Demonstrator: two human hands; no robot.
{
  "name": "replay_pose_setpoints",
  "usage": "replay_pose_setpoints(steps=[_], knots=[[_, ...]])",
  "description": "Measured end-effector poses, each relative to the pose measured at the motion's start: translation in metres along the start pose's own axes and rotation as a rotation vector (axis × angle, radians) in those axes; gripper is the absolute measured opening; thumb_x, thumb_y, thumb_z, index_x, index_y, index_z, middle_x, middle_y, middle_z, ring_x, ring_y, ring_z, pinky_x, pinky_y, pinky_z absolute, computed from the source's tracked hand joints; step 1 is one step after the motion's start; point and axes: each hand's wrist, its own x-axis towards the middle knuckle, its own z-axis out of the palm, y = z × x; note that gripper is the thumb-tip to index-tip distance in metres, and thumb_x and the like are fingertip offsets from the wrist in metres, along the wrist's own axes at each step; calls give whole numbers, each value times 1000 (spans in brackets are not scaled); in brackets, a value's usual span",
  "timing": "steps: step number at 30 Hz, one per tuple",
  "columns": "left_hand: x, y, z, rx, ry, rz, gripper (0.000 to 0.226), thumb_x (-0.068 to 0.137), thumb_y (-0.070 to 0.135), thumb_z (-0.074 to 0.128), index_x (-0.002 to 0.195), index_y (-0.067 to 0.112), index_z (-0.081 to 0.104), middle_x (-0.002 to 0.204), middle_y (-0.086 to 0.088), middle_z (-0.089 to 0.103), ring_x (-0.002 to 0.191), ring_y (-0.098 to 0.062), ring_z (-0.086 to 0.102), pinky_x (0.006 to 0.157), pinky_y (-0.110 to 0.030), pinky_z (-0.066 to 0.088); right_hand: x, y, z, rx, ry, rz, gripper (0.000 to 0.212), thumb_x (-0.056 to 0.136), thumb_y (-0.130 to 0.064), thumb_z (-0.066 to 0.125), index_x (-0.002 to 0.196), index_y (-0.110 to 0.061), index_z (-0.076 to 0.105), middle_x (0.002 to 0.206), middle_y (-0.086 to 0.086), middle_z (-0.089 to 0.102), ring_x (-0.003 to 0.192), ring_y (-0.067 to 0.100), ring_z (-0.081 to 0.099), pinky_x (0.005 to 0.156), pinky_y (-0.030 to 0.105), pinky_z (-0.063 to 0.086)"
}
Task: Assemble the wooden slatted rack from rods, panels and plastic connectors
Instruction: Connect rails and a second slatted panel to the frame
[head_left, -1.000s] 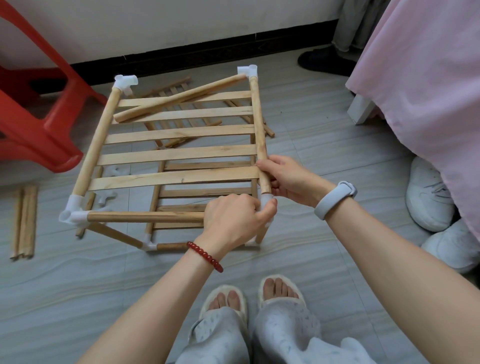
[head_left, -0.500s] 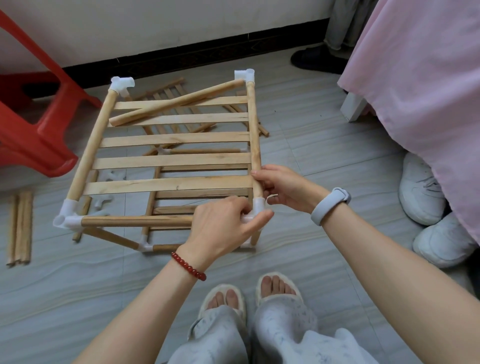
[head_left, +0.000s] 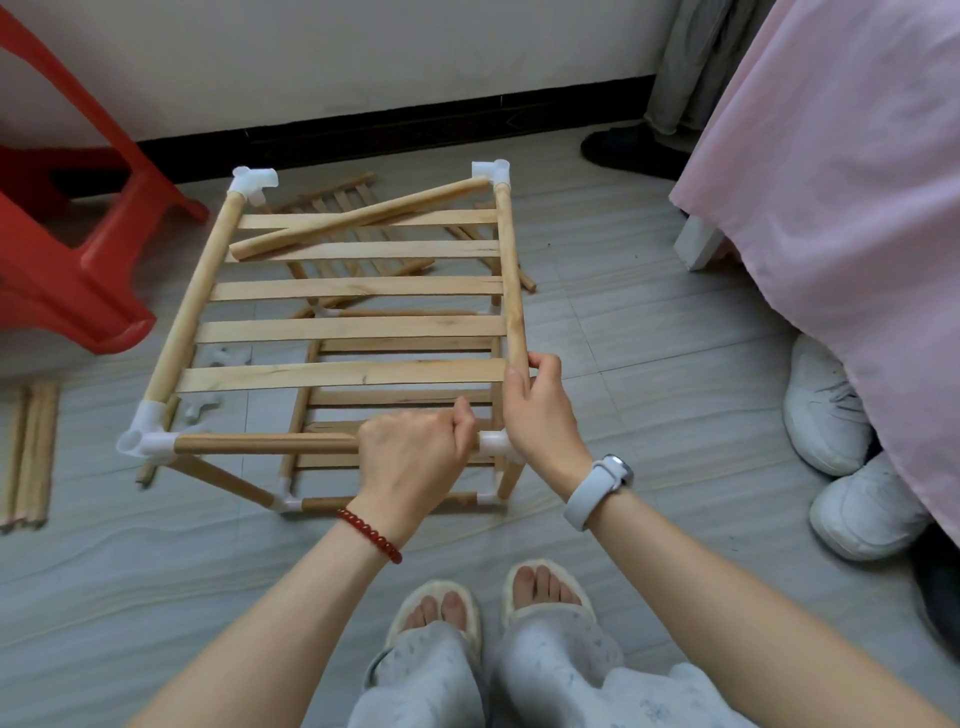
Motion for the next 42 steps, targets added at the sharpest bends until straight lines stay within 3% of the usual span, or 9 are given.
replay_pose_setpoints(steps=[3, 8, 11, 15, 18, 21, 25, 29, 42], knots=[[-1, 2, 3, 4, 12, -11, 60, 90, 30, 35, 34, 13, 50, 28, 3, 37, 24, -15, 33, 41, -15, 15, 6, -3, -16, -13, -93, 27, 16, 95, -29, 42, 107, -19, 40, 73, -4, 51, 60, 8, 49, 48, 21, 41], [-4, 4, -4, -44, 20, 20, 58, 91, 33, 34, 39, 15, 52, 33, 3, 43, 26, -17, 38, 38, -16, 19, 21, -7, -37, 66, -283, 185, 10, 90, -24, 56, 95, -18, 49, 86, -3, 57, 79, 12, 55, 72, 33, 46], [-2, 7, -4, -140, -2, 119, 53, 92, 41, 32, 52, 16, 55, 43, 3, 50, 32, -16, 41, 34, -20, 25, 41, -19, -45, 69, -362, 260, 26, 91, -43, 51, 86, -19, 57, 82, -2, 61, 72, 11, 59, 68, 29, 47], [-4, 16, 0, -117, -30, 249, 54, 80, 64, 45, 55, 17, 57, 48, 5, 54, 41, -14, 49, 43, -23, 37, 67, -30, -28, -22, -330, 314, 51, 88, -61, 43, 85, -12, 58, 81, 4, 61, 75, 18, 61, 70, 30, 54], [-3, 19, 3, -56, -44, 222, 50, 69, 62, 64, 51, 17, 53, 44, 4, 52, 38, -16, 47, 46, -22, 35, 80, -32, -12, -189, -239, 224, 46, 93, -50, 40, 101, -8, 56, 82, 6, 61, 69, 19, 59, 57, 28, 51], [1, 29, 3, -57, -73, 150, 48, 60, 54, 74, 44, 17, 49, 38, 3, 47, 33, -18, 45, 43, -19, 30, 95, -34, -9, -173, -133, 121, 40, 94, -43, 41, 99, -6, 52, 87, 10, 61, 71, 23, 61, 65, 37, 55], [10, 43, 2, 22, -98, 20, 50, 61, 56, 70, 37, 18, 48, 31, 4, 42, 27, -17, 38, 42, -15, 19, 97, -34, -3, -17, -101, 119, 37, 98, -41, 35, 77, -13, 49, 71, 4, 54, 44, 9, 57, 39, 19, 46], [10, 41, 5, 5, -156, -46, 48, 58, 52, 72, 36, 17, 49, 31, 1, 44, 27, -19, 41, 45, -15, 23, 94, -31, -1, -82, -112, 78, 40, 100, -40, 27, 78, -13, 48, 67, 7, 54, 31, 1, 51, 32, 12, 36], [10, 33, 2, -17, -194, -7, 52, 58, 54, 72, 35, 17, 44, 30, 5, 39, 27, -18, 39, 41, -16, 22, 77, -28, 2, -134, -138, 50, 38, 101, -37, 27, 92, -9, 50, 63, 2, 51, 52, 11, 55, 54, 28, 47]])
